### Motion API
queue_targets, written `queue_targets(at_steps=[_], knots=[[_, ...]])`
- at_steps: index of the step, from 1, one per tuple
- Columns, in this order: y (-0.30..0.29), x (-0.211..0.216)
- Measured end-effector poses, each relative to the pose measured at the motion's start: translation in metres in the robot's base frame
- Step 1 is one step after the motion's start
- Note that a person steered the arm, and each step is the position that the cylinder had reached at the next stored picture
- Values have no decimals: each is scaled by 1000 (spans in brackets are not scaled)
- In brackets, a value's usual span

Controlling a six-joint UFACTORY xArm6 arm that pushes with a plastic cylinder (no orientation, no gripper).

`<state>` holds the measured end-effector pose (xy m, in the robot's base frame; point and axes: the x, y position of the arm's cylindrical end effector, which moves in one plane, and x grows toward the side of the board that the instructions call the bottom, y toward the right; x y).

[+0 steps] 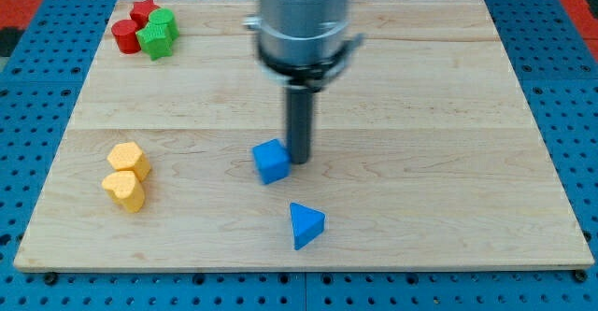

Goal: Move the blue triangle right to the yellow hexagon

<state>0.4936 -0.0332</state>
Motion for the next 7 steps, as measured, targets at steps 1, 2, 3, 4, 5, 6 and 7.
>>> queue_targets(at_steps=[1,2,3,4,5,6,7], knots=[[-73,15],[-90,15],[-96,15],[-23,7],[91,5],[139,51],[138,93]])
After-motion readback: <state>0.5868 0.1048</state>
